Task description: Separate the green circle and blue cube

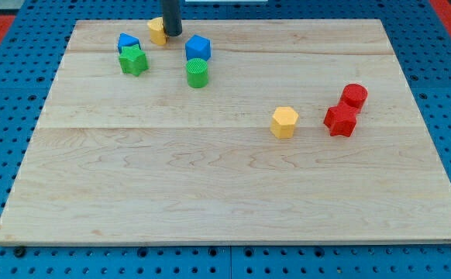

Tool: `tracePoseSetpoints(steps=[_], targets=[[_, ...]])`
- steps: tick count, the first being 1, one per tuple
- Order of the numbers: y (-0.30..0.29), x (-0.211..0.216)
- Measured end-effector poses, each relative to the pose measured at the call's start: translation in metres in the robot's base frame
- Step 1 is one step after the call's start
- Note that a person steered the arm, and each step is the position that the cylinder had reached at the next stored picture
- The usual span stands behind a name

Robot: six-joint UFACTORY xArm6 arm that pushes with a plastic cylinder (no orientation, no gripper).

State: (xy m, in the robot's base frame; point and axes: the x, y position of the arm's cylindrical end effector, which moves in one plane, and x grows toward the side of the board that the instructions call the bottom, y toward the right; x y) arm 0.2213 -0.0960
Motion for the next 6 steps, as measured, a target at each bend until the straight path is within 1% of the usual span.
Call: tracePoseSetpoints(steps=[2,3,4,5,6], targets=[[-0.056,0.000],[-0.057,0.000],[-0.031,0.022],[-0.032,0.042],[0.020,0.042]])
